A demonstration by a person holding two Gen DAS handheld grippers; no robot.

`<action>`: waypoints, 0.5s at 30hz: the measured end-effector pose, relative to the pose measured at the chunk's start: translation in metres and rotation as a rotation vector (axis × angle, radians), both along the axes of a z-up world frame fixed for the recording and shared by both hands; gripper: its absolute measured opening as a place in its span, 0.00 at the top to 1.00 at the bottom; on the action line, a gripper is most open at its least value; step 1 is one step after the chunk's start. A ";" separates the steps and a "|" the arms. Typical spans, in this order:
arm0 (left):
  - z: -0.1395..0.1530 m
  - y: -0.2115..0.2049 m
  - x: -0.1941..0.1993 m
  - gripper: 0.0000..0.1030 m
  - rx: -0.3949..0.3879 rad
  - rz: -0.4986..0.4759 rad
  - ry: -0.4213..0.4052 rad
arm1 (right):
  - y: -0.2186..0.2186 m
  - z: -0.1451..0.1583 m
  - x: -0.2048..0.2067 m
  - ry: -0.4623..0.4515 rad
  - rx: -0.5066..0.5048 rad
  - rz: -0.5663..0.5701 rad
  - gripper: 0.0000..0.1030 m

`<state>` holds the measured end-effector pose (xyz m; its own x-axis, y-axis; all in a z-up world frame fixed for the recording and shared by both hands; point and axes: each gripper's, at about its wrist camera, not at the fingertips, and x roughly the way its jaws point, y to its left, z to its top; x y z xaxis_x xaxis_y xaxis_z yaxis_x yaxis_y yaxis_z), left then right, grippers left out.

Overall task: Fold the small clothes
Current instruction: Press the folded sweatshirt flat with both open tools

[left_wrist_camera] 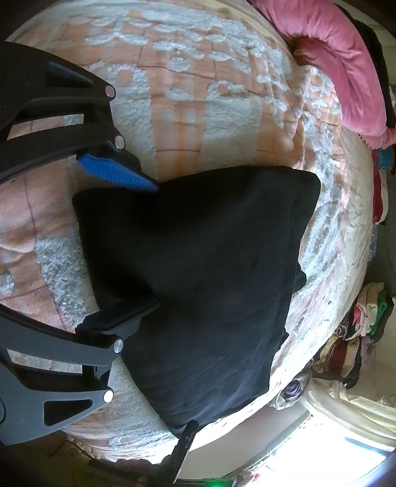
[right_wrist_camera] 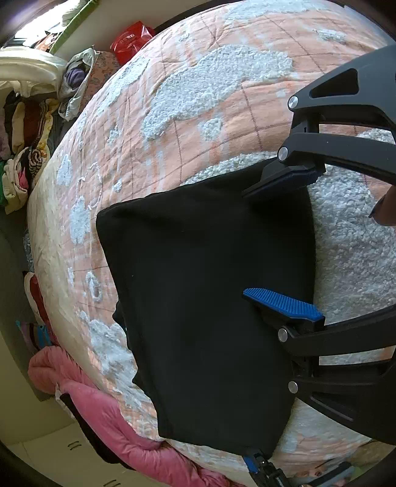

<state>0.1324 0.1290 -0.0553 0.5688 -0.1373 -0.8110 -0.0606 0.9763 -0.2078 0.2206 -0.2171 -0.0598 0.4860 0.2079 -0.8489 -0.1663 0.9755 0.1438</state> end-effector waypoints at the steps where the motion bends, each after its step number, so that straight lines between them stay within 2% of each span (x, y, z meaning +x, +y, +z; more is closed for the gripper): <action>1: 0.000 0.000 -0.001 0.39 -0.003 0.005 -0.002 | 0.000 0.000 -0.001 -0.001 0.001 -0.001 0.44; 5: 0.003 -0.002 -0.004 0.34 -0.003 0.009 -0.013 | -0.001 0.001 -0.005 -0.013 0.021 0.000 0.39; 9: 0.005 -0.004 -0.007 0.32 -0.002 0.008 -0.021 | 0.000 0.005 -0.008 -0.026 0.046 0.006 0.28; 12: 0.009 -0.004 -0.008 0.26 -0.001 0.010 -0.029 | 0.002 0.008 -0.011 -0.039 0.042 0.006 0.27; 15: 0.014 -0.004 -0.010 0.19 0.002 0.018 -0.045 | 0.000 0.010 -0.013 -0.051 0.055 -0.002 0.14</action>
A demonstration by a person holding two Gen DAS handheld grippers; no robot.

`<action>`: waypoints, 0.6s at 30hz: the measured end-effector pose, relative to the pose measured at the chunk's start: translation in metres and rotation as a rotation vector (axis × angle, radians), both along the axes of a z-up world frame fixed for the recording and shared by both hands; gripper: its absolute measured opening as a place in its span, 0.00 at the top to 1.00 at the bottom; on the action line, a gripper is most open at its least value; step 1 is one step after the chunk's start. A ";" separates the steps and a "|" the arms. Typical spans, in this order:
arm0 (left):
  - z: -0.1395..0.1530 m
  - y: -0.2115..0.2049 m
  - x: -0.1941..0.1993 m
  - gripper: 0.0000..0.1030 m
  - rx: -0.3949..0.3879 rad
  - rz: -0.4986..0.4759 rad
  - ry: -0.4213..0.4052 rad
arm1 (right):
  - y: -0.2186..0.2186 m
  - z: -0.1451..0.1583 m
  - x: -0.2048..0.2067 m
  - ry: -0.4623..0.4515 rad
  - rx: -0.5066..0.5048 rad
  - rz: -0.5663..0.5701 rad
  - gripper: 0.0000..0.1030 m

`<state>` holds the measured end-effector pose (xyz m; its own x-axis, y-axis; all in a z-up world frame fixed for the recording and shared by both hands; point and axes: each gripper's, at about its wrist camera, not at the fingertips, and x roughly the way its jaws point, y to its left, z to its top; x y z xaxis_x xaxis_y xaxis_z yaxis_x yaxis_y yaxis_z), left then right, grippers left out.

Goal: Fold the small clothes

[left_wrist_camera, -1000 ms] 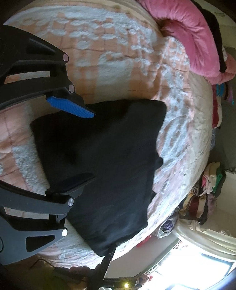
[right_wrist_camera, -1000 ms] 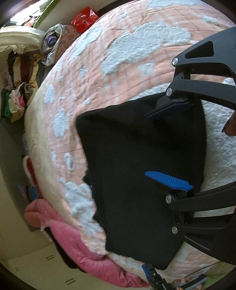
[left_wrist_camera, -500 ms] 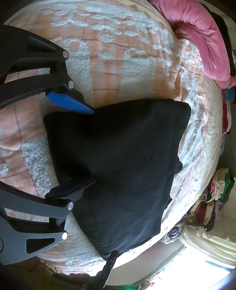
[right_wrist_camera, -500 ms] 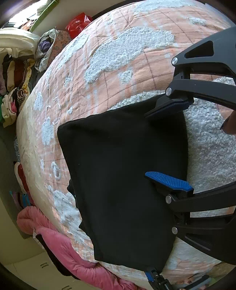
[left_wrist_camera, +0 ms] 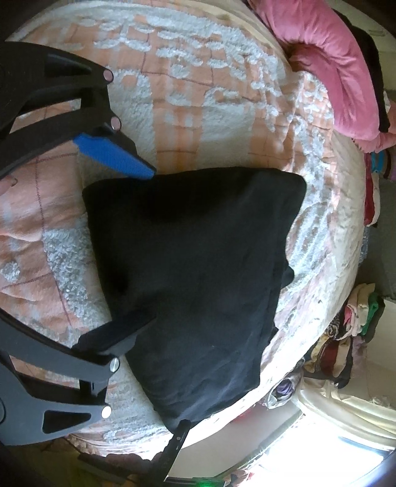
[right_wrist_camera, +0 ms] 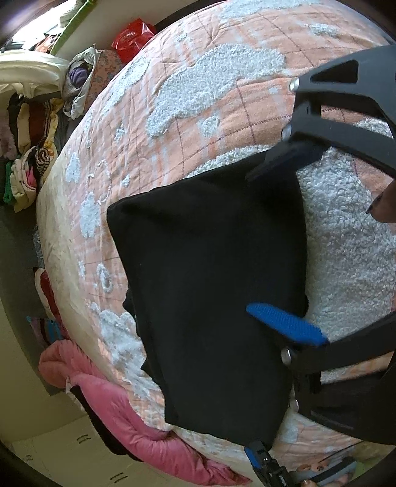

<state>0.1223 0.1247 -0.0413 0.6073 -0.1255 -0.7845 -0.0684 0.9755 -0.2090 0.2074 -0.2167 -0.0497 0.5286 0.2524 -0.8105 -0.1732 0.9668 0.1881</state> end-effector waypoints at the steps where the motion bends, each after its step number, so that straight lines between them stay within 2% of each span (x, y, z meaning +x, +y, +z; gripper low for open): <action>1: 0.001 0.000 -0.001 0.17 0.001 0.002 -0.004 | -0.001 0.001 -0.001 -0.004 0.006 -0.004 0.13; 3: 0.003 -0.001 -0.002 0.09 0.007 0.008 -0.008 | -0.002 0.003 -0.003 -0.016 0.012 -0.011 0.12; 8: 0.004 0.001 -0.006 0.09 -0.014 0.022 -0.011 | -0.004 0.008 -0.006 -0.045 0.023 -0.020 0.09; 9: 0.004 0.001 -0.007 0.09 -0.015 0.024 -0.010 | -0.004 0.010 -0.007 -0.053 0.026 -0.021 0.06; 18: 0.011 0.004 -0.013 0.09 -0.005 0.057 -0.024 | 0.005 0.023 -0.016 -0.128 0.031 0.009 0.04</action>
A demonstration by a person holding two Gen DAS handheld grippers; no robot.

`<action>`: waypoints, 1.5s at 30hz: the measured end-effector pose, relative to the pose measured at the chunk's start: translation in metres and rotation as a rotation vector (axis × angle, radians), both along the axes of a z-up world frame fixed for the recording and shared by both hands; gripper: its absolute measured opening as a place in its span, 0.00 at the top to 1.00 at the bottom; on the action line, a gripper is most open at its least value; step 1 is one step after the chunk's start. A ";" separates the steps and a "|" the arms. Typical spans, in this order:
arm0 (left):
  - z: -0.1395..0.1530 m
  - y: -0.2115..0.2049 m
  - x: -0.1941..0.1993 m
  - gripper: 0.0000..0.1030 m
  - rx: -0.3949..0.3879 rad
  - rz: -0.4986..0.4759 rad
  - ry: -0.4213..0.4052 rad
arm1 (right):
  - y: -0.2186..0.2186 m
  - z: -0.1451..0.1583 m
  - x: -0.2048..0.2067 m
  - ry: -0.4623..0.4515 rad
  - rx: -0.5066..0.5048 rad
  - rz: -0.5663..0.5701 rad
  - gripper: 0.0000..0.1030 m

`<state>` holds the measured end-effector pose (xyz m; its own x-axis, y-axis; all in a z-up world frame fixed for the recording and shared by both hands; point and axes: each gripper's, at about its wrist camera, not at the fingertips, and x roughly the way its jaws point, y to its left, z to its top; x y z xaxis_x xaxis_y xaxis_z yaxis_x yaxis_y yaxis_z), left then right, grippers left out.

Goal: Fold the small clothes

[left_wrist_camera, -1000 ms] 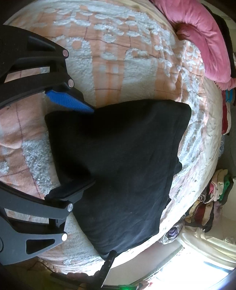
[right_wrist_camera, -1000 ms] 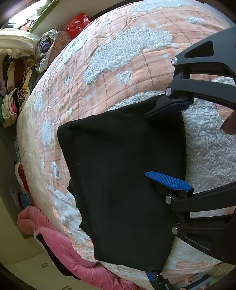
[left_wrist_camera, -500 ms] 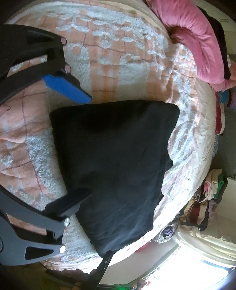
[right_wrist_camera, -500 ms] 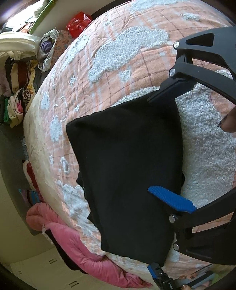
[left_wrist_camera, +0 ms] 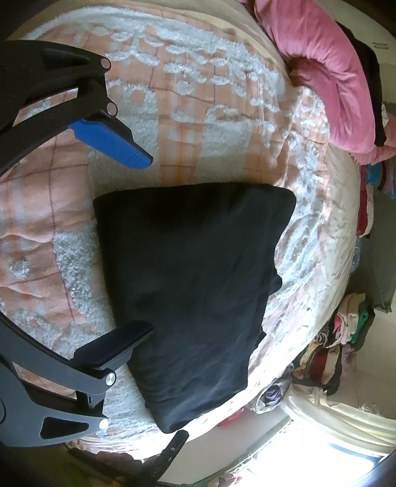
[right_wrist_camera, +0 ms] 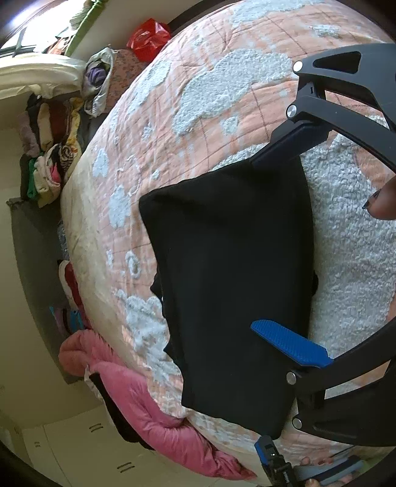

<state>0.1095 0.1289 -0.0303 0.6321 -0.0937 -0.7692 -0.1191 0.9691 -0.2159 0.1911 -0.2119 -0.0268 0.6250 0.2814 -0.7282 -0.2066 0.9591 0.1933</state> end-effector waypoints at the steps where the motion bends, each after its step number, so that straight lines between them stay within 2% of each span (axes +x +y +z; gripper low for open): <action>1: 0.001 0.001 -0.001 0.09 -0.004 0.003 -0.003 | 0.001 0.001 -0.001 -0.005 -0.001 0.004 0.04; 9: 0.007 0.012 -0.006 0.09 -0.008 0.040 -0.022 | 0.016 0.005 -0.007 -0.028 -0.012 0.036 0.04; 14: 0.011 0.021 -0.005 0.09 0.032 0.076 -0.022 | 0.028 0.007 -0.015 -0.039 -0.026 0.074 0.04; 22: 0.019 0.039 -0.008 0.09 0.045 0.125 -0.044 | 0.056 0.012 -0.032 -0.062 -0.050 0.136 0.04; 32: 0.029 0.057 -0.010 0.09 0.075 0.171 -0.066 | 0.107 0.021 -0.053 -0.103 -0.088 0.251 0.04; 36: 0.030 0.064 -0.010 0.09 0.116 0.196 -0.058 | 0.131 0.021 -0.058 -0.112 -0.103 0.298 0.04; 41: 0.030 0.075 -0.008 0.09 0.102 0.214 -0.055 | 0.159 0.023 -0.067 -0.126 -0.111 0.359 0.04; 45: 0.031 0.078 -0.003 0.09 0.119 0.224 -0.055 | 0.183 0.020 -0.072 -0.133 -0.132 0.413 0.04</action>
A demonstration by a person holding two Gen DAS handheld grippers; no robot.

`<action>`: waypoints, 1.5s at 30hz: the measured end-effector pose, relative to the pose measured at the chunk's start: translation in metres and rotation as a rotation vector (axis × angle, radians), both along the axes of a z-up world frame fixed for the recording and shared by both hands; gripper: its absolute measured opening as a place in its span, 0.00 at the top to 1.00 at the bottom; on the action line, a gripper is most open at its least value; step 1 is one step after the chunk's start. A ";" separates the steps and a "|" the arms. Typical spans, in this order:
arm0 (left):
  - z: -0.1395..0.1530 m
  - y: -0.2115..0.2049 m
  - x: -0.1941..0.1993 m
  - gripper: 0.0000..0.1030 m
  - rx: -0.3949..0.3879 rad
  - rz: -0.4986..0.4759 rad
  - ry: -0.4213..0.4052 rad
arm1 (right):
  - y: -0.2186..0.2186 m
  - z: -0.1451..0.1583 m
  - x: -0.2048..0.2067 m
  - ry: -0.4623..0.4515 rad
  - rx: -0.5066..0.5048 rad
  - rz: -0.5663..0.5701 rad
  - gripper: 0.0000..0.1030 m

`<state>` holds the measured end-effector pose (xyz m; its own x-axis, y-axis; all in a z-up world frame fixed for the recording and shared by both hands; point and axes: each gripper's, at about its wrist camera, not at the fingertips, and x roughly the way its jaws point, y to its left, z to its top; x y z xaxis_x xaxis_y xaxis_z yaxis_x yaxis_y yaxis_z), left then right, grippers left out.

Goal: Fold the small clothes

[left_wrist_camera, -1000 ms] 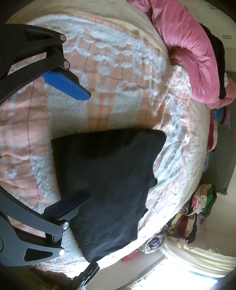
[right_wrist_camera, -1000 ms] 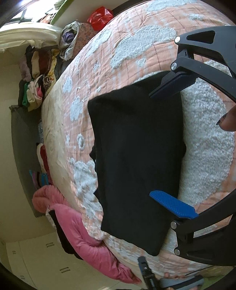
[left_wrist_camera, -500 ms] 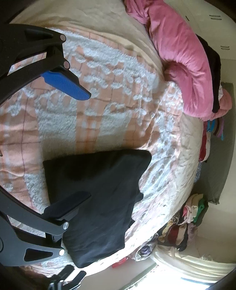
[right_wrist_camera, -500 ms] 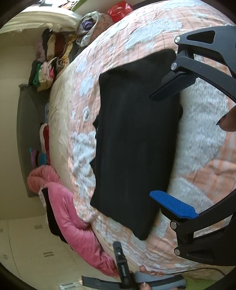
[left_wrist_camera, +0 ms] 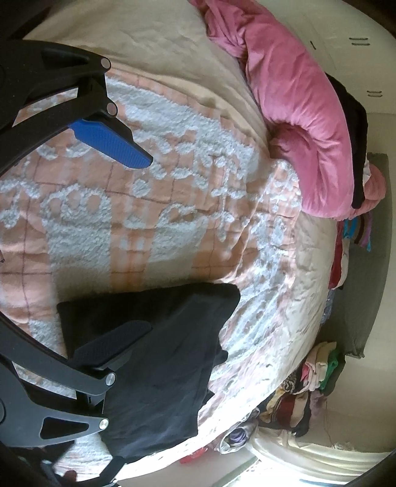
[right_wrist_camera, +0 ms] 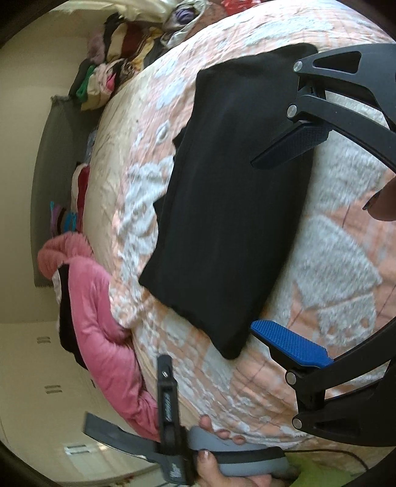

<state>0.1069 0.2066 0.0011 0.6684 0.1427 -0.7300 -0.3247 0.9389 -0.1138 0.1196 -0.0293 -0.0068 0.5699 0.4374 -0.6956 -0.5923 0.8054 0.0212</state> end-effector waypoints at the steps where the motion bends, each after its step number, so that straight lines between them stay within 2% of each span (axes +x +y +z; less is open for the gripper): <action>1: 0.000 0.001 0.001 0.09 0.001 0.001 0.000 | 0.006 -0.001 -0.001 -0.003 -0.005 0.014 0.04; 9: -0.004 0.008 0.016 0.09 -0.034 0.003 -0.006 | 0.041 -0.013 -0.007 -0.013 -0.061 0.092 0.04; 17: -0.008 0.001 0.039 0.09 -0.011 0.001 -0.012 | 0.079 -0.043 -0.009 -0.078 -0.220 0.156 0.04; 23: -0.011 -0.001 0.051 0.09 0.005 -0.009 -0.004 | 0.090 -0.063 -0.001 -0.108 -0.312 0.147 0.04; 35: -0.026 -0.004 0.081 0.09 -0.002 -0.046 0.035 | 0.111 -0.078 0.024 -0.170 -0.378 0.139 0.04; 37: -0.030 -0.003 0.085 0.09 -0.014 -0.049 0.039 | 0.116 -0.078 0.026 -0.199 -0.388 0.136 0.04; 42: -0.039 0.005 0.098 0.09 -0.104 -0.051 0.039 | 0.118 -0.073 0.025 -0.274 -0.392 0.136 0.06; 44: -0.040 0.010 0.103 0.09 -0.144 -0.047 0.034 | 0.114 -0.070 0.023 -0.296 -0.375 0.144 0.14; 45: -0.040 0.011 0.105 0.09 -0.153 -0.044 0.034 | 0.112 -0.068 0.022 -0.292 -0.362 0.153 0.22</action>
